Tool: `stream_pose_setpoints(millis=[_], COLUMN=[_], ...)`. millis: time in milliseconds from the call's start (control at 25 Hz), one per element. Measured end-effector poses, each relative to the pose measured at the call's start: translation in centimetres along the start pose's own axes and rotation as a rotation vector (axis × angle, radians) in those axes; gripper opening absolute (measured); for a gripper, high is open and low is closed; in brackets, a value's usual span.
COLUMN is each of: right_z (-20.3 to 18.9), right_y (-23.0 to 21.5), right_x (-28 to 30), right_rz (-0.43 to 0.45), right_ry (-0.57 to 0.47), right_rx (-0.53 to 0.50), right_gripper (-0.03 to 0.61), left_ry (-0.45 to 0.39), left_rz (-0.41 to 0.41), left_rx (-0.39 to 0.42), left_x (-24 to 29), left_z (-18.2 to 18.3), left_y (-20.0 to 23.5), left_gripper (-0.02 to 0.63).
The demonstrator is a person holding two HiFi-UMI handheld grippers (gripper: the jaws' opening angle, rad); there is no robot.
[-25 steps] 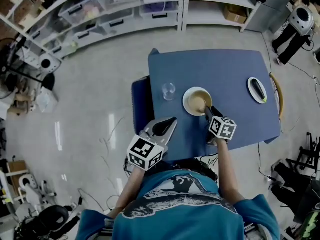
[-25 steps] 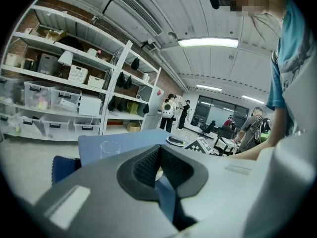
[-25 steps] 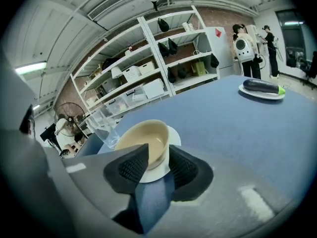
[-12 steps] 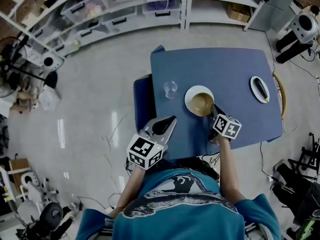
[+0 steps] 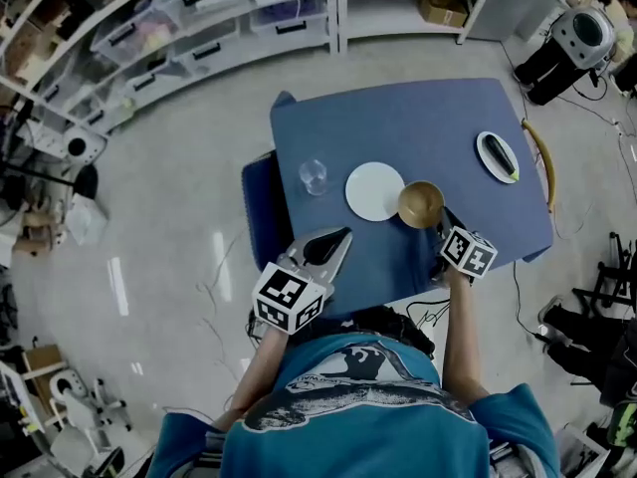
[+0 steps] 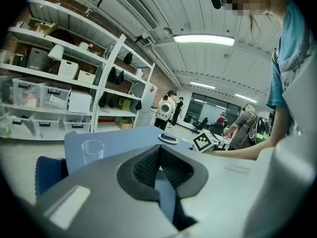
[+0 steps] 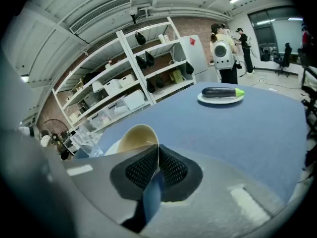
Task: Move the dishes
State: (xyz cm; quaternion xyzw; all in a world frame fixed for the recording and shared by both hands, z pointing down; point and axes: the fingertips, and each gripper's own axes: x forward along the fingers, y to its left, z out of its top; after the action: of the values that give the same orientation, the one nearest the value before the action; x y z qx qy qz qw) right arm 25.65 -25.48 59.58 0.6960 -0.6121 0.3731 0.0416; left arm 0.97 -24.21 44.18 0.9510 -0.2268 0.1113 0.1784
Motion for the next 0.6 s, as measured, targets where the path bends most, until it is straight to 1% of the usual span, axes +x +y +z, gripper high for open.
stream_pose_setpoints(millis=[120, 280, 360, 600], right_z=[-0.4, -1.4, -1.9, -2.9], right_y=[-2.8, -5.6, -6.4, -7.7], right_x=[-1.8, -4.0, -4.7, -5.4], right_rz=[-0.063, -0.125, -0.148, -0.213], right_ry=[-0.003, -0.012, -0.02, -0.047], right_rx=[0.025, 0.105, 0.142, 0.192], right_gripper=[0.009, 0.009, 0.009, 0.015], left_ry=[0.012, 0.03, 0.038, 0.049], left_rz=[-0.031, -0.063, -0.073, -0.075], left_rx=[0.007, 0.015, 0.019, 0.024], left_x=[0.8, 1.7, 2.0, 1.9], left_z=[-0.2, -0.5, -0.7, -0.9], left_y=[-0.8, -1.7, -1.9, -2.2], left_gripper=[0.014, 0.014, 0.014, 0.014])
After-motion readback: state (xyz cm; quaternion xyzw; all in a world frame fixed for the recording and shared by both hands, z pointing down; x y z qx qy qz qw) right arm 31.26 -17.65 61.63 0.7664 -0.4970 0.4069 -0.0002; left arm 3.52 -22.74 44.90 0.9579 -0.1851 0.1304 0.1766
